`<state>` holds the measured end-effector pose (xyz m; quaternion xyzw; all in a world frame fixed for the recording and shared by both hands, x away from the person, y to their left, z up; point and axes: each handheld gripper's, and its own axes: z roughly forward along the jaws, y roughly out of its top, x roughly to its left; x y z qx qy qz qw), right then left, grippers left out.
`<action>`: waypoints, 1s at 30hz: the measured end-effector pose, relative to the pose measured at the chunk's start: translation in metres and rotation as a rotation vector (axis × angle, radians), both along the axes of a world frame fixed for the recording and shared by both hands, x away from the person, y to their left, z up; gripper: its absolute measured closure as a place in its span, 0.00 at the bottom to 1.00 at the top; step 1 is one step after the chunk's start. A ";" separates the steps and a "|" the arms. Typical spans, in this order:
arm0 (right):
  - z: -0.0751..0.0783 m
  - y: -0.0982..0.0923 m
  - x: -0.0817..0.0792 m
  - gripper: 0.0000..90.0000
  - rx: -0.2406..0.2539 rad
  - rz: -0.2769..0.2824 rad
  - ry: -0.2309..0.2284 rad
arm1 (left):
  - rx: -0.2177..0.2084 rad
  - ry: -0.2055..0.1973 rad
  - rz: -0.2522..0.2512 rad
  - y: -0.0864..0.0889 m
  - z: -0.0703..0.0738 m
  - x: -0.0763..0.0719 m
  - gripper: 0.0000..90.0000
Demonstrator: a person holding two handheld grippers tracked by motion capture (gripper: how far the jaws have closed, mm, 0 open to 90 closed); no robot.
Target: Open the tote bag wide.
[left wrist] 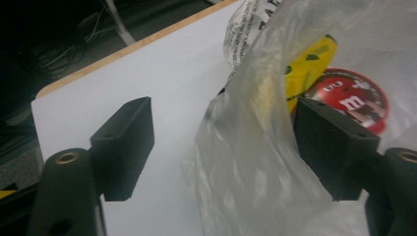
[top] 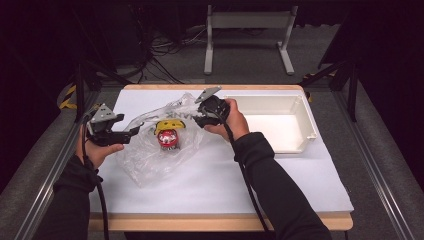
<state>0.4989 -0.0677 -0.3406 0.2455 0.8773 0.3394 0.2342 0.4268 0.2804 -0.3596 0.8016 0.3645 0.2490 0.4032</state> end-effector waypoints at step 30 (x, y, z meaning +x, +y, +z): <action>-0.020 0.026 -0.028 0.89 -0.111 0.164 0.004 | 0.154 0.000 -0.079 -0.017 -0.044 -0.032 0.57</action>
